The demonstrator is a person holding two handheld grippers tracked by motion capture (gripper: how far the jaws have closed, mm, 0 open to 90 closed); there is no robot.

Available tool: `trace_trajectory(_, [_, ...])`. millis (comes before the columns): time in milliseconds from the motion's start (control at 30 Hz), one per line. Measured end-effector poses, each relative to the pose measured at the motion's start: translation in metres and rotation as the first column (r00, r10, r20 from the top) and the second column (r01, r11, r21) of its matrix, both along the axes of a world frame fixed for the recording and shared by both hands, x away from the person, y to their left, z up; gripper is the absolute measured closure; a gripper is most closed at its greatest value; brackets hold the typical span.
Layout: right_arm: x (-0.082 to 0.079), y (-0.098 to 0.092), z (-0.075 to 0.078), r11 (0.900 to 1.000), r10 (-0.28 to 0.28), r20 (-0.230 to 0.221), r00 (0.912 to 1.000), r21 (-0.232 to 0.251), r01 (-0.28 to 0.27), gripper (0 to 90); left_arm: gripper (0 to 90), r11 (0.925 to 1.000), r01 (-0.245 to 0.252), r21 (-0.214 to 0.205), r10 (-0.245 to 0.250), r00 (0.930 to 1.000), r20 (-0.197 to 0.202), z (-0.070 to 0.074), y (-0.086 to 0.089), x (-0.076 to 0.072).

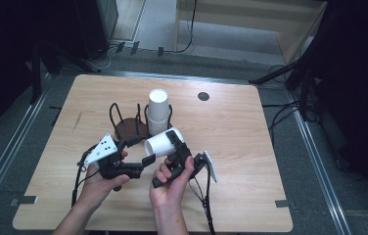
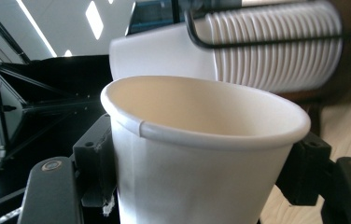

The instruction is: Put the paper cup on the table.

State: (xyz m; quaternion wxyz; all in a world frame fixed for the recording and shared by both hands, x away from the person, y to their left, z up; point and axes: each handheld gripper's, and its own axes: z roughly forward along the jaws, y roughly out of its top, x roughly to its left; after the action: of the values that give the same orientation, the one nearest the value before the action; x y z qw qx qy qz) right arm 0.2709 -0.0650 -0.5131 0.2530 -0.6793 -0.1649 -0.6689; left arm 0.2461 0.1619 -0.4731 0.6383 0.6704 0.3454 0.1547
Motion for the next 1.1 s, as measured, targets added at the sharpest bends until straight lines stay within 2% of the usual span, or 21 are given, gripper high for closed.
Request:
trace_trajectory(67, [0.001, -0.002, 0.001, 0.9998, -0.011, 0.014, 0.9998, -0.015, 0.011, 27.2, 13.7, 1.0000, -0.010, -0.001, 0.010, 0.9999, 0.005, 0.001, 0.003, 0.000])
trace_trajectory(100, [0.002, -0.005, 0.003, 0.9985, -0.028, 0.035, 0.9990, -0.046, 0.030, 27.2, 13.7, 0.9996, -0.026, -0.008, 0.026, 0.9996, 0.008, 0.001, 0.008, 0.001])
trace_trajectory(133, [0.002, -0.005, 0.003, 0.9985, -0.028, 0.035, 0.9990, -0.046, 0.030, 27.2, 13.6, 0.9996, -0.026, -0.008, 0.026, 0.9996, 0.008, 0.001, 0.008, 0.001])
trace_trajectory(167, [0.002, -0.008, 0.006, 0.9957, -0.041, 0.060, 0.9974, -0.080, 0.046, 27.2, 13.6, 0.9990, -0.044, -0.008, 0.045, 0.9990, 0.009, 0.002, 0.013, 0.002])
trace_trajectory(233, [0.002, -0.010, 0.008, 0.9918, -0.051, 0.085, 0.9951, -0.113, 0.060, 27.1, 13.6, 0.9981, -0.061, -0.010, 0.061, 0.9981, 0.007, 0.002, 0.019, 0.003])
trace_trajectory(267, [0.002, -0.010, 0.008, 0.9918, -0.051, 0.085, 0.9951, -0.113, 0.060, 27.1, 13.6, 0.9981, -0.061, -0.010, 0.061, 0.9981, 0.007, 0.002, 0.019, 0.003])
trace_trajectory(300, [0.003, -0.011, 0.010, 0.9846, -0.058, 0.103, 0.9929, -0.158, 0.074, 27.2, 13.5, 0.9971, -0.075, -0.013, 0.075, 0.9972, -0.002, 0.001, 0.025, 0.004])
trace_trajectory(333, [0.003, -0.012, 0.011, 0.9809, -0.061, 0.113, 0.9918, -0.177, 0.080, 27.1, 13.5, 0.9967, -0.079, -0.018, 0.079, 0.9969, -0.005, 0.001, 0.028, 0.005])
trace_trajectory(467, [0.002, -0.014, 0.013, 0.9703, -0.061, 0.145, 0.9876, -0.224, 0.093, 27.2, 12.3, 0.9940, -0.108, 0.017, 0.108, 0.9939, -0.022, 0.000, 0.041, 0.007])
trace_trajectory(500, [0.002, -0.014, 0.013, 0.9703, -0.061, 0.145, 0.9876, -0.224, 0.093, 27.2, 11.2, 0.9940, -0.108, 0.017, 0.108, 0.9939, -0.022, 0.000, 0.041, 0.007])
trace_trajectory(567, [0.003, -0.015, 0.013, 0.9620, -0.061, 0.179, 0.9820, -0.252, 0.105, 27.2, 10.1, 0.9902, -0.134, 0.039, 0.135, 0.9904, -0.030, -0.003, 0.051, 0.008])
trace_trajectory(600, [0.003, -0.015, 0.013, 0.9620, -0.061, 0.179, 0.9820, -0.252, 0.105, 27.2, 9.6, 0.9902, -0.134, 0.039, 0.135, 0.9904, -0.030, -0.003, 0.051, 0.008])
trace_trajectory(700, [0.003, -0.017, 0.016, 0.9503, -0.067, 0.217, 0.9739, -0.283, 0.129, 27.4, 8.0, 0.9764, -0.181, 0.118, 0.188, 0.9811, -0.047, -0.008, 0.064, 0.010])
trace_trajectory(733, [0.003, -0.017, 0.016, 0.9503, -0.067, 0.217, 0.9739, -0.283, 0.129, 27.4, 7.9, 0.9764, -0.181, 0.118, 0.188, 0.9811, -0.047, -0.008, 0.064, 0.010])
trace_trajectory(767, [0.003, -0.018, 0.018, 0.9394, -0.069, 0.250, 0.9657, -0.310, 0.147, 27.4, 7.8, 0.9669, -0.207, 0.150, 0.217, 0.9746, -0.055, -0.012, 0.071, 0.012])
trace_trajectory(833, [0.003, -0.019, 0.021, 0.9239, -0.072, 0.280, 0.9572, -0.343, 0.170, 27.4, 7.8, 0.9577, -0.232, 0.171, 0.246, 0.9667, -0.070, -0.015, 0.079, 0.013])
trace_trajectory(967, [0.005, -0.021, 0.023, 0.8918, -0.076, 0.328, 0.9417, -0.400, 0.211, 27.3, 7.8, 0.9436, -0.281, 0.174, 0.300, 0.9498, -0.090, -0.023, 0.093, 0.014])
trace_trajectory(1067, [0.006, -0.022, 0.024, 0.8548, -0.071, 0.359, 0.9304, -0.459, 0.243, 27.3, 7.8, 0.9302, -0.315, 0.188, 0.337, 0.9360, -0.100, -0.029, 0.105, 0.015])
trace_trajectory(1100, [0.005, -0.022, 0.024, 0.8395, -0.071, 0.365, 0.9282, -0.481, 0.254, 27.3, 7.8, 0.9258, -0.325, 0.193, 0.348, 0.9320, -0.101, -0.031, 0.108, 0.015])
